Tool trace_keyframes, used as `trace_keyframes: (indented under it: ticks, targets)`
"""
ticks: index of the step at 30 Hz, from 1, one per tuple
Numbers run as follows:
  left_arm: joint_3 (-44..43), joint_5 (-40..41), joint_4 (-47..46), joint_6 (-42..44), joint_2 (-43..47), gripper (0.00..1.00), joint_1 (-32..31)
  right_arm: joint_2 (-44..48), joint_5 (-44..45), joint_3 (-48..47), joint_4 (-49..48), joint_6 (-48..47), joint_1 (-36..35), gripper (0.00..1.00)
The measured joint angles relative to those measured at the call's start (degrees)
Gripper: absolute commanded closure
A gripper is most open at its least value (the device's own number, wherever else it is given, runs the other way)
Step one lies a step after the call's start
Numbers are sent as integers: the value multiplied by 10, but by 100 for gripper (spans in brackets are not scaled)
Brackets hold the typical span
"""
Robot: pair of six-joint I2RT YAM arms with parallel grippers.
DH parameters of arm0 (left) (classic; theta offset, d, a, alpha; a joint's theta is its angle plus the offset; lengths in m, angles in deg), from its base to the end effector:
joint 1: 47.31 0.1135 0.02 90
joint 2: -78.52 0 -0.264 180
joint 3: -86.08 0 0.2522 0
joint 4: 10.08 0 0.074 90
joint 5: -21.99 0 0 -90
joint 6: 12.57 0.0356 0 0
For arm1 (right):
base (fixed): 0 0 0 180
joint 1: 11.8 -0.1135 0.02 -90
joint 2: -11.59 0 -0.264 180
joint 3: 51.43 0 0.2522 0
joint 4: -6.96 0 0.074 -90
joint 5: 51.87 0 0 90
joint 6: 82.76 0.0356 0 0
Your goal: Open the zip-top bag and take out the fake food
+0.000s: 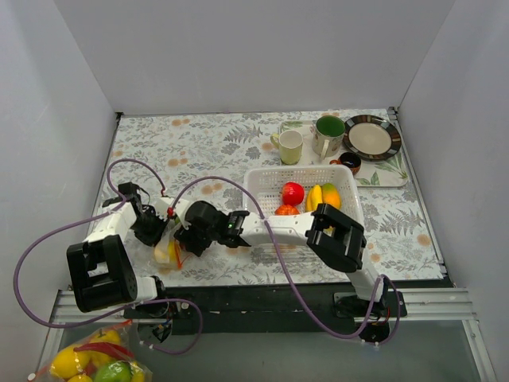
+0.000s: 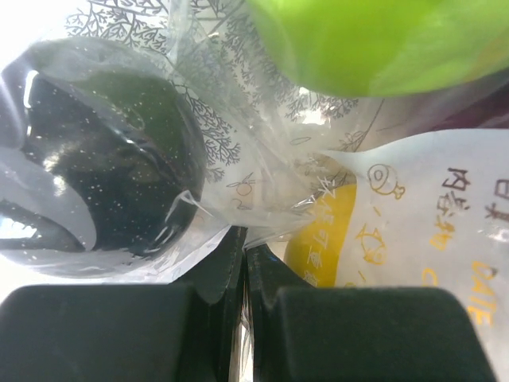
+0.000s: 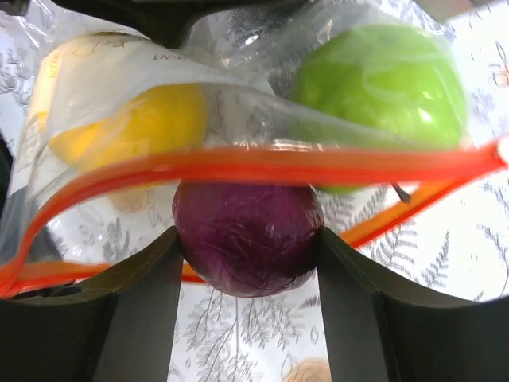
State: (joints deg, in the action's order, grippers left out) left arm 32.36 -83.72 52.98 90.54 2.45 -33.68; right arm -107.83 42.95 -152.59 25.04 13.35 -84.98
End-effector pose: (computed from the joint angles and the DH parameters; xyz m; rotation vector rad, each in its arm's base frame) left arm 0.1950 0.0374 0.1659 0.0030 2.9780 -0.3721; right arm 0.1410 0.4561 0.1996 -1.2224 1.9325 0.6637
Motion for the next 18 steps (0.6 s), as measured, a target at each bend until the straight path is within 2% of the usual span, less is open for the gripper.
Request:
trace_keyframes:
  ticks: [4, 9, 13, 18]
  targets:
    - [2, 1, 0, 0, 2, 100, 0, 71, 13, 59, 3, 11, 0, 50]
    - [1, 1, 1, -3, 2, 100, 0, 247, 41, 153, 2, 17, 0, 50]
    - [-2, -1, 5, -7, 3, 100, 0, 348, 87, 208, 2, 19, 3, 51]
    - [-3, -13, 17, -16, 15, 100, 0, 453, 158, 311, 16, 33, 57, 65]
